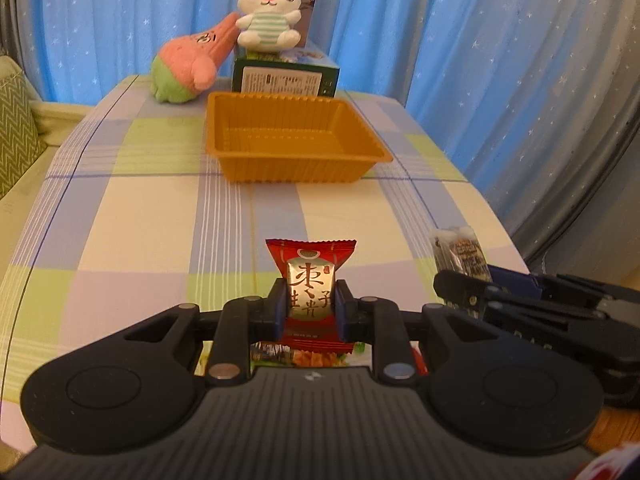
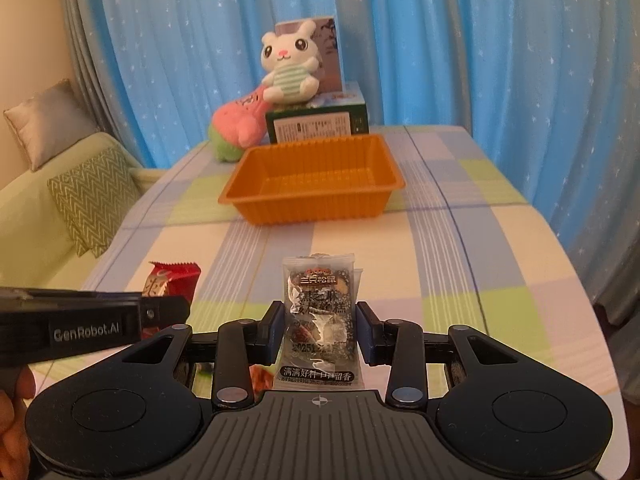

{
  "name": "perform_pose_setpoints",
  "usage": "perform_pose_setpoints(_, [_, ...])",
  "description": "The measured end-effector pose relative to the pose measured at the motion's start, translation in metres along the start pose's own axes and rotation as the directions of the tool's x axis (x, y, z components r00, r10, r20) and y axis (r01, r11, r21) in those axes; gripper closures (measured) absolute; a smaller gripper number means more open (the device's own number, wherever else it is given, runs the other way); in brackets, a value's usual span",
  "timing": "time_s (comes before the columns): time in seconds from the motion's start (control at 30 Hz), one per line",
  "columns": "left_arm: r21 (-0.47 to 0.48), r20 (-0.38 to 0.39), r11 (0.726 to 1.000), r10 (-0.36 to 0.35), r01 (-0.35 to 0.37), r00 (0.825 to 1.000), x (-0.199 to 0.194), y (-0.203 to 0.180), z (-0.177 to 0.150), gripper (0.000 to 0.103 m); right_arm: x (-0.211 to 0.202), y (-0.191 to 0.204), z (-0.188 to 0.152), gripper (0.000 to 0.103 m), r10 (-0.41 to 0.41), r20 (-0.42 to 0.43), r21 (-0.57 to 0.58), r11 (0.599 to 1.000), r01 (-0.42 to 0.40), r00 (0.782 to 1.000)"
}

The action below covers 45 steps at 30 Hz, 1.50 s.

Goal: Organize snacks
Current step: 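Lift both held snacks and carry them over the orange tray, then open the left tool to drop the red candy into the tray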

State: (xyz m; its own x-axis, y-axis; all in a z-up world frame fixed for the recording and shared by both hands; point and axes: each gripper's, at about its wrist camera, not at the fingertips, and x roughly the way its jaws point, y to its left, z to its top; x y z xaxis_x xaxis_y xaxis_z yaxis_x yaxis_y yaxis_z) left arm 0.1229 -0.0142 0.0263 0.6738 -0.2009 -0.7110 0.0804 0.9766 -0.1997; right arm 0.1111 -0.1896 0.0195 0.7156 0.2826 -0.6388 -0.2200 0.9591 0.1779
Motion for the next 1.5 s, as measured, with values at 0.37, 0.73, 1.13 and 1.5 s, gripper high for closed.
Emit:
perform_pose_setpoints(0.37, [0.021,0.011,1.000,0.017,-0.018,1.000,0.040,0.016,0.058,0.082,0.048,-0.013,0.071,0.065,0.016,-0.003,0.006,1.000,-0.016,1.000])
perform_pose_setpoints(0.73, [0.041,0.015,0.998,0.042,-0.042,0.999,0.094,0.030,0.113,0.082,0.119,-0.028,0.122,0.065,0.019,-0.035,-0.007,1.000,-0.019,0.999])
perform_pose_setpoints(1.13, [0.055,0.015,0.997,0.048,-0.049,0.999,0.148,0.040,0.154,0.082,0.186,-0.048,0.167,0.065,0.039,-0.071,0.023,0.999,-0.037,0.997])
perform_pose_setpoints(1.5, [0.052,-0.014,0.997,0.055,-0.054,0.998,0.197,0.046,0.175,0.082,0.241,-0.052,0.187,0.065,0.053,-0.110,0.020,0.998,-0.051,0.992])
